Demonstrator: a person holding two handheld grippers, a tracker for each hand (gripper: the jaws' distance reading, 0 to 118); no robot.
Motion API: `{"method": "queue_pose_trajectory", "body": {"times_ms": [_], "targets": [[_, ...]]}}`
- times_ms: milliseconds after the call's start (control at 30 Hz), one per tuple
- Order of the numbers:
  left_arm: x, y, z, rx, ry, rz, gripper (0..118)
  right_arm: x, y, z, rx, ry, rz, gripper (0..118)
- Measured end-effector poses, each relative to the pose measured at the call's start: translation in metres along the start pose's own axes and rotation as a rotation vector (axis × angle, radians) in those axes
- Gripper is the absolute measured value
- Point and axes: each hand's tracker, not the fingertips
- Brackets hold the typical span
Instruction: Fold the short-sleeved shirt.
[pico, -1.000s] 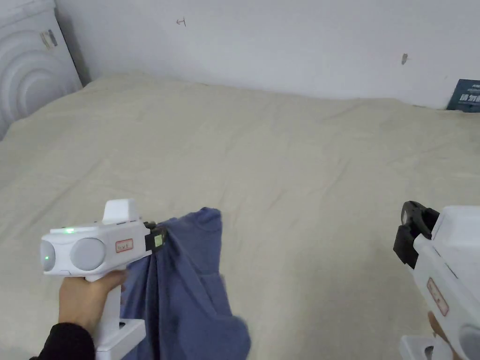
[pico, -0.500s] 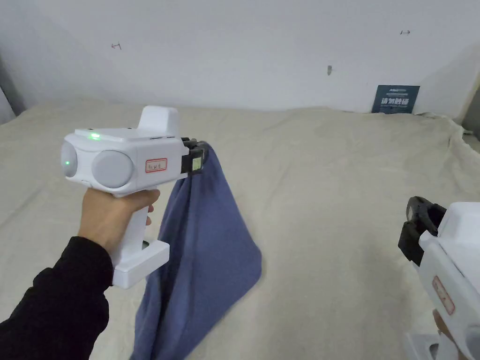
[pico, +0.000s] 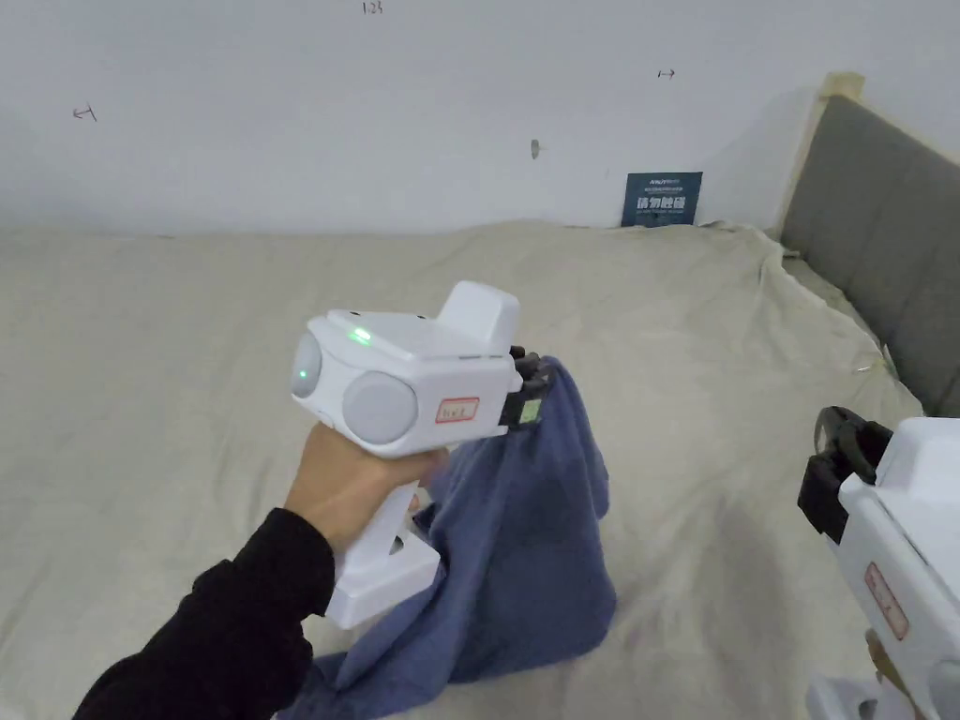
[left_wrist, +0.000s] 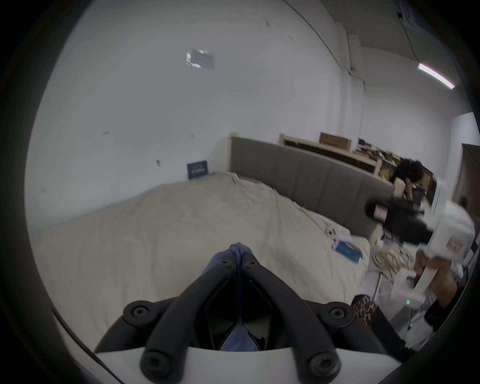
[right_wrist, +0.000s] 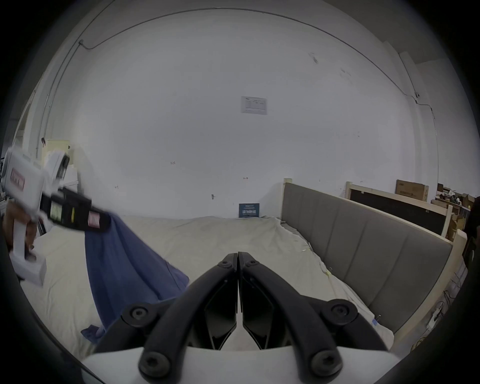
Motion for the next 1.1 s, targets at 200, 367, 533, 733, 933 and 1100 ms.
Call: {"method": "queue_pose_trajectory", "body": {"times_ms": [200,367,533,733,933,1100], "targets": [[0.03,-0.065,-0.056,-0.18,-0.057,-0.053,0,0.006,-0.008,-0.001,-0.021,-0.016,0.001,0],[0.027,-0.117,-0.092,-0.326,-0.035,-0.014,0,0.006,-0.016,-0.003,-0.045,-0.015,-0.002,0],[0.015,-0.166,-0.122,-0.525,0.03,0.036,0,-0.007,-0.018,0.001,-0.065,-0.008,-0.007,0],[0.012,-0.193,-0.128,-0.594,0.071,0.09,14,-0.004,-0.022,-0.001,-0.077,0.001,-0.001,0],[0.01,-0.169,-0.092,-0.467,0.124,0.172,77,-0.005,-0.017,0.002,-0.066,0.008,0.007,0],[-0.001,-0.131,-0.039,-0.247,0.2,0.245,105,-0.008,-0.01,0.005,-0.045,0.019,0.012,0]]}}
